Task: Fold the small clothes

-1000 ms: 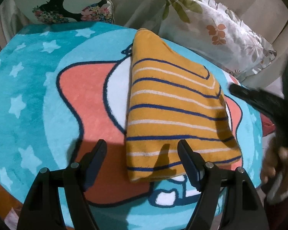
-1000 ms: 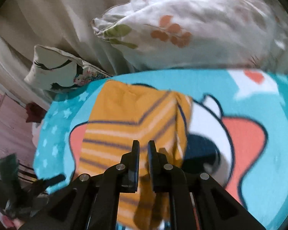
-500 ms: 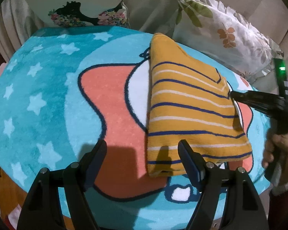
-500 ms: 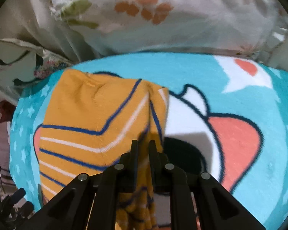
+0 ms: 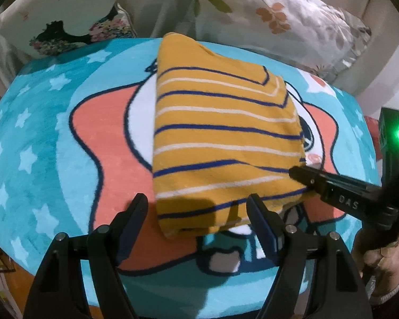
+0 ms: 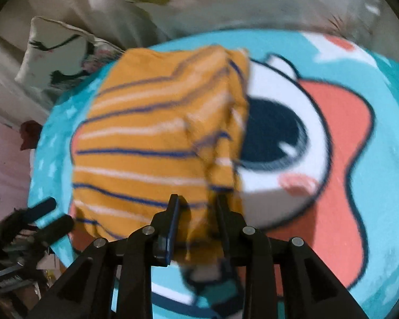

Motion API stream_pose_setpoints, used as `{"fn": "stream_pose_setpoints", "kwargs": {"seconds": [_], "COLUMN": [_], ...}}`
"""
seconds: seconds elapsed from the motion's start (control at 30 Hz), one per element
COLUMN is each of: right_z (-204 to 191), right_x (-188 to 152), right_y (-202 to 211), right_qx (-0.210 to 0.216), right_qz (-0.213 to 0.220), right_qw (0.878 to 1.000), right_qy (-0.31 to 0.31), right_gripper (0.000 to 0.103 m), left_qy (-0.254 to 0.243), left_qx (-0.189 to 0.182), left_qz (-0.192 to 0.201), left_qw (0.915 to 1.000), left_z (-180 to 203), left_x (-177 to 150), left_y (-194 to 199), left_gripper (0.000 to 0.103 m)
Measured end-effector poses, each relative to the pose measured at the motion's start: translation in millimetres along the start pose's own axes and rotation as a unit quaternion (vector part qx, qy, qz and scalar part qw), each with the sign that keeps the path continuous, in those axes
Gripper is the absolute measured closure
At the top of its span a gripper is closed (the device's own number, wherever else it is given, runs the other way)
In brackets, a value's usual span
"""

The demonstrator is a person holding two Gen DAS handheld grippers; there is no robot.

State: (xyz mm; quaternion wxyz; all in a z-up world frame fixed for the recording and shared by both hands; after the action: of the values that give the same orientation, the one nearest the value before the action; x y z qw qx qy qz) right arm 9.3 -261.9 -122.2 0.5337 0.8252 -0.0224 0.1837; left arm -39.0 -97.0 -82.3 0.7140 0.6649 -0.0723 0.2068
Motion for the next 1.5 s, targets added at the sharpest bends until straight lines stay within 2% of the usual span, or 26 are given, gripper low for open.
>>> {"fn": "stream_pose_setpoints", "kwargs": {"seconds": [0.1,0.2,0.3,0.4,0.47,0.5,0.53,0.63,0.73,0.87,1.0,1.1,1.13,1.17,1.2,1.23,1.3,1.4,1.5], "right_z": [8.6,11.9,20.2,24.0,28.6,31.0,33.1,36.0,35.0,30.1,28.9,28.6,27.5,25.7,24.2,23.1,25.7,34.6,46.9], "right_x": [-8.4,-10.6,-11.4,-8.2,-2.0,2.7,7.3,26.0,43.6,64.8,79.7,87.6,88.7,88.7,89.5,90.2,91.7,94.7,99.2], "right_y": [5.6,8.6,15.7,28.7,37.7,40.1,41.2,38.6,32.0,14.0,-4.9,-18.5,-22.2,-26.1,-28.8,-29.7,-27.3,-23.9,-23.1], "right_qx": [0.013,-0.018,0.006,0.014,0.027,0.031,0.035,0.069,0.079,0.101,0.102,0.107,0.118,0.13,0.137,0.142,0.121,0.076,0.052], "right_qz": [0.001,0.006,0.01,0.03,0.045,0.051,0.056,0.061,0.067,0.054,0.051,0.051,0.047,0.04,0.037,0.034,0.044,0.057,0.053], "right_qw": [1.0,1.0,1.0,0.999,0.998,0.997,0.997,0.993,0.991,0.989,0.989,0.987,0.986,0.985,0.984,0.984,0.986,0.99,0.991], "right_qy": [-0.009,-0.003,-0.027,-0.032,-0.039,-0.044,-0.051,-0.072,-0.08,-0.09,-0.096,-0.106,-0.107,-0.109,-0.108,-0.107,-0.105,-0.101,-0.11], "right_gripper": [0.074,0.065,0.065,0.064,0.054,0.045,0.041,0.038,0.034,0.032,0.032,0.032,0.035,0.041,0.063,0.069,0.074,0.077,0.075], "left_qy": [-0.006,-0.011,-0.013,0.006,0.026,0.039,0.052,0.082,0.086,0.106,0.115,0.126,0.123,0.108,0.089,0.072,0.025,-0.024,-0.025], "left_qx": [0.002,0.004,0.008,0.002,-0.003,-0.011,-0.019,-0.035,-0.042,-0.104,-0.147,-0.191,-0.199,-0.19,-0.179,-0.171,-0.144,-0.108,-0.094], "left_qz": [0.0,0.002,0.004,0.008,0.012,0.014,0.016,0.029,0.033,0.007,-0.025,-0.055,-0.059,-0.055,-0.05,-0.047,-0.04,-0.038,-0.043], "left_qw": [1.0,0.9999,0.9999,1.0,0.9996,0.9991,0.9983,0.9956,0.9949,0.9889,0.9822,0.972,0.9705,0.9743,0.9785,0.9814,0.9885,0.9932,0.9943], "left_z": [5.0,9.5,10.5,1.4,-9.7,-16.8,-23.7,-46.0,-60.0,-71.4,-71.9,-61.0,-55.4,-46.0,-35.3,-26.7,-4.2,10.9,3.4], "left_x": [-1.4,-2.8,-5.6,-6.2,-5.1,-3.2,-0.8,12.4,32.4,54.0,64.2,68.0,69.0,70.7,71.3,71.8,71.4,70.8,68.7], "left_y": [0.1,1.4,3.6,7.5,9.4,9.6,9.2,4.7,-5.7,-36.1,-68.7,-87.5,-87.7,-84.1,-79.6,-76.8,-69.4,-63.9,-57.5], "left_gripper": [0.028,0.028,0.028,0.028,0.028,0.028,0.027,0.027,0.026,0.025,0.025,0.025,0.026,0.027,0.027,0.027,0.027,0.028,0.029]}}
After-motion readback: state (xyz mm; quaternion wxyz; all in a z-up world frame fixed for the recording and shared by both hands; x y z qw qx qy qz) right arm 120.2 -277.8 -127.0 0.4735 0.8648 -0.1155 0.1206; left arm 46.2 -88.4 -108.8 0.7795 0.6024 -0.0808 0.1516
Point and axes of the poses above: each gripper's, at about its wrist camera, not at the fingertips, and y roughly against the way its jaws point, z to its right, x to its top, the point moved 4 cm from there along -y, roughly the way its jaws point, and after that the axes turned 5 degrees about -y, right-handed, at the moved point
